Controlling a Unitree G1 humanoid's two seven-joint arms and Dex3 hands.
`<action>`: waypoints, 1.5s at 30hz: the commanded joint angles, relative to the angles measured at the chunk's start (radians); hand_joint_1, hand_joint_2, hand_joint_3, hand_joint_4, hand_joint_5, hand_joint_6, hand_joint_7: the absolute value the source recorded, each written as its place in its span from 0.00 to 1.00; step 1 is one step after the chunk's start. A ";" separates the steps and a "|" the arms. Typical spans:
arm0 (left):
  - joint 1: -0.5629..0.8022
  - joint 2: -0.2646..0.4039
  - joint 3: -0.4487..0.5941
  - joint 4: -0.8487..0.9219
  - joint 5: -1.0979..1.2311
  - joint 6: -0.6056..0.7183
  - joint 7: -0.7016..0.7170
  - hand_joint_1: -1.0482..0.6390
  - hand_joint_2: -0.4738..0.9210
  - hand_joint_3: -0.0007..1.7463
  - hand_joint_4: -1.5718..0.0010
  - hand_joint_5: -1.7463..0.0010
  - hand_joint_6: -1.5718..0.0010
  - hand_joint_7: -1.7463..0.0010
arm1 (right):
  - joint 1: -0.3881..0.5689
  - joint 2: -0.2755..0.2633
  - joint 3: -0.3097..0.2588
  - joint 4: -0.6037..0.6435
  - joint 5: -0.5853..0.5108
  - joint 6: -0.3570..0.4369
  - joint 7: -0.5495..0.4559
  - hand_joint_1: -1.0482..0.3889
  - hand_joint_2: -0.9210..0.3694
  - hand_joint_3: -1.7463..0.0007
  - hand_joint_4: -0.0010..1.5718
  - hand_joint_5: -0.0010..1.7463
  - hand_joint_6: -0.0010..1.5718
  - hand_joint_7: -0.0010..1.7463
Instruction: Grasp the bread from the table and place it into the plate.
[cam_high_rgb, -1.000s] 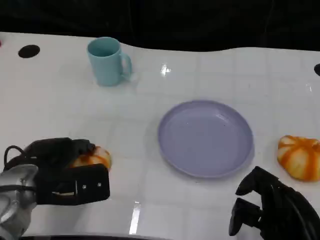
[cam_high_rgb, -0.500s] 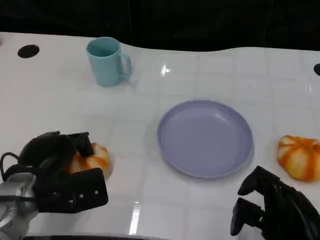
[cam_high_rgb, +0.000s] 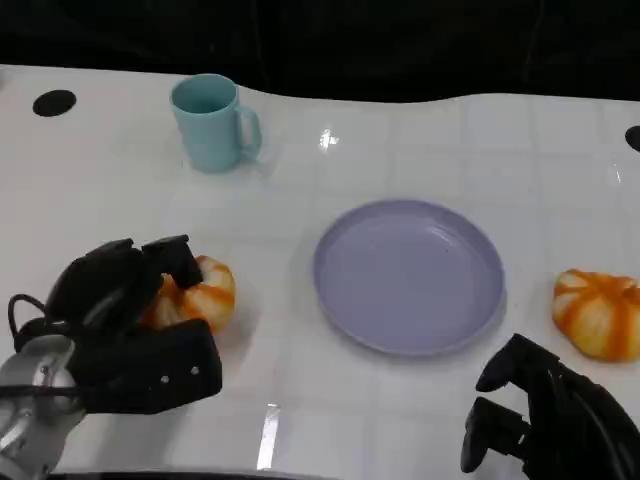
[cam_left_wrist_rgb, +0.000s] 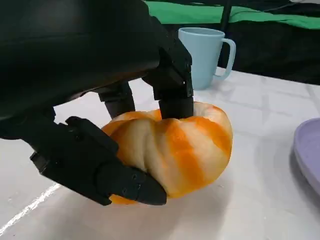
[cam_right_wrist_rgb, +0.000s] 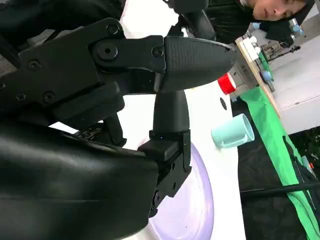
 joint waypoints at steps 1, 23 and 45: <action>0.005 0.014 0.014 -0.060 -0.010 0.012 -0.031 0.47 0.86 0.39 0.49 0.00 0.60 0.00 | -0.003 -0.003 -0.005 -0.009 0.005 0.002 -0.008 0.38 0.00 0.69 0.46 1.00 0.29 1.00; -0.091 -0.049 -0.006 -0.089 0.003 -0.025 -0.029 0.49 0.79 0.51 0.44 0.00 0.55 0.00 | -0.008 -0.005 0.000 0.010 -0.004 -0.029 0.004 0.37 0.00 0.69 0.47 1.00 0.29 1.00; -0.142 -0.109 -0.044 -0.115 0.039 0.009 -0.063 0.51 0.74 0.57 0.44 0.00 0.57 0.00 | -0.004 -0.002 0.002 0.006 0.002 -0.022 0.002 0.37 0.00 0.70 0.46 1.00 0.28 1.00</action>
